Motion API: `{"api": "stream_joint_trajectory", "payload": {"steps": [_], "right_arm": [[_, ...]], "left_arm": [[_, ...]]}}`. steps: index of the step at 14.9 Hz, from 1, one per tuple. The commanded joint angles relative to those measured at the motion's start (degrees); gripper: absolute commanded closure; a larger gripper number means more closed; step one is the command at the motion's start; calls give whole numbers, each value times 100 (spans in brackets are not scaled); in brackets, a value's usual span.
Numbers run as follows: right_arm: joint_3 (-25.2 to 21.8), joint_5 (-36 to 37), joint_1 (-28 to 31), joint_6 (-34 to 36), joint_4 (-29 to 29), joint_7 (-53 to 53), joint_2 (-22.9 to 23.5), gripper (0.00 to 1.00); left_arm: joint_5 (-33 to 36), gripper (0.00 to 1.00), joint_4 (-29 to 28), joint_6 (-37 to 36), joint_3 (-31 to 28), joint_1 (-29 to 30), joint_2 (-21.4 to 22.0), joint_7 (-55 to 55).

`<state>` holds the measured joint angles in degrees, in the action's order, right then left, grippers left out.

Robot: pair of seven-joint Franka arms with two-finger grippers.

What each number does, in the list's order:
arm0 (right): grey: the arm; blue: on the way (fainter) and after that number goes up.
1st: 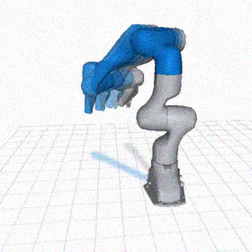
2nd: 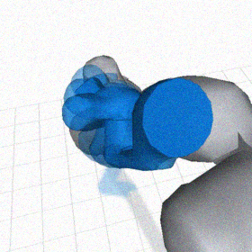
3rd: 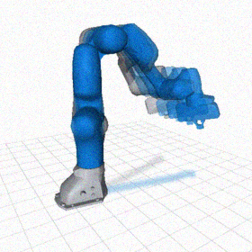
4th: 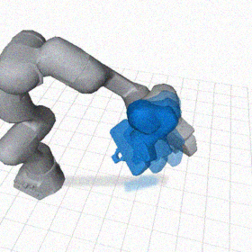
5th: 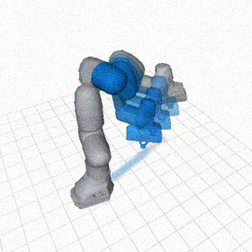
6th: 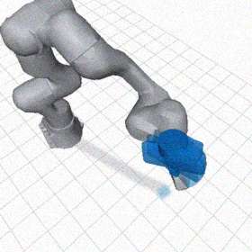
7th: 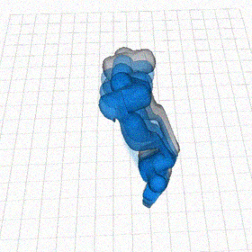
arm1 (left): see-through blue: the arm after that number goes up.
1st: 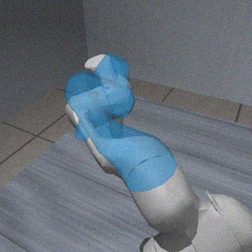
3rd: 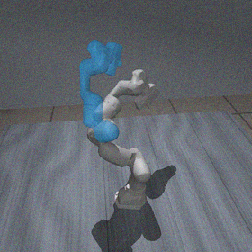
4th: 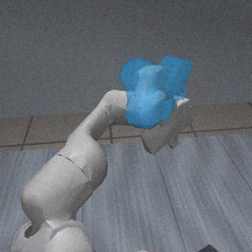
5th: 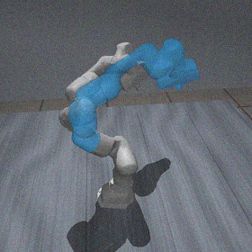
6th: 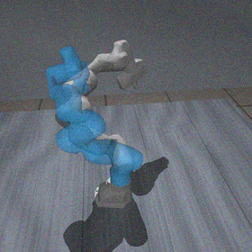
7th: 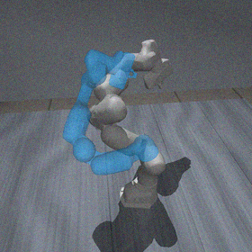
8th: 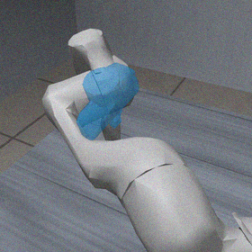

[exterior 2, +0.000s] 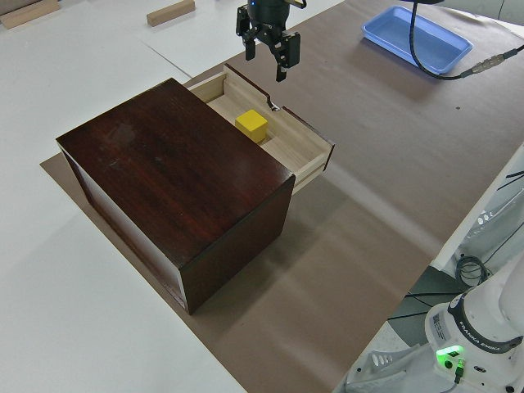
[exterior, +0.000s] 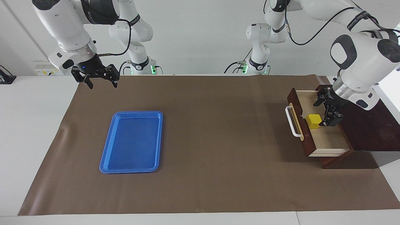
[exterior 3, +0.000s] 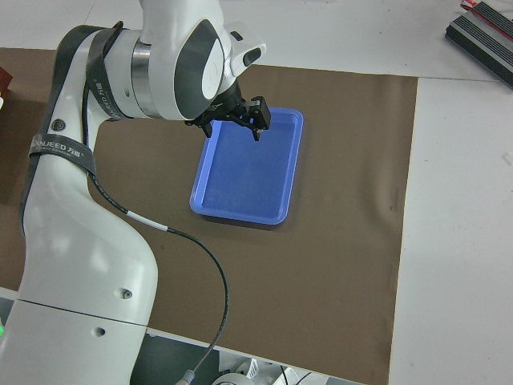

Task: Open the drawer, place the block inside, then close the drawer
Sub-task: 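Push the drawer closed with the left gripper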

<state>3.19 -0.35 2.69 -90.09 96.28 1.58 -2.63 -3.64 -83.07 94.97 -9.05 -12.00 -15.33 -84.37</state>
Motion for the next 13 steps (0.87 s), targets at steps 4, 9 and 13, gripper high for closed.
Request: {"api": "stream_joint_trajectory", "payload": {"steps": [4, 9, 13], "right_arm": [[42, 106, 65, 114, 40, 105, -36, 0], [42, 106, 65, 184, 40, 105, -62, 0], [42, 106, 65, 176, 40, 105, -62, 0]], "left_arm": [[680, 0, -622, 162, 377, -136, 4, -335], [681, 0, -1157, 575, 290, -127, 162, -335], [681, 0, -1317, 707, 141, -127, 224, -326]]}}
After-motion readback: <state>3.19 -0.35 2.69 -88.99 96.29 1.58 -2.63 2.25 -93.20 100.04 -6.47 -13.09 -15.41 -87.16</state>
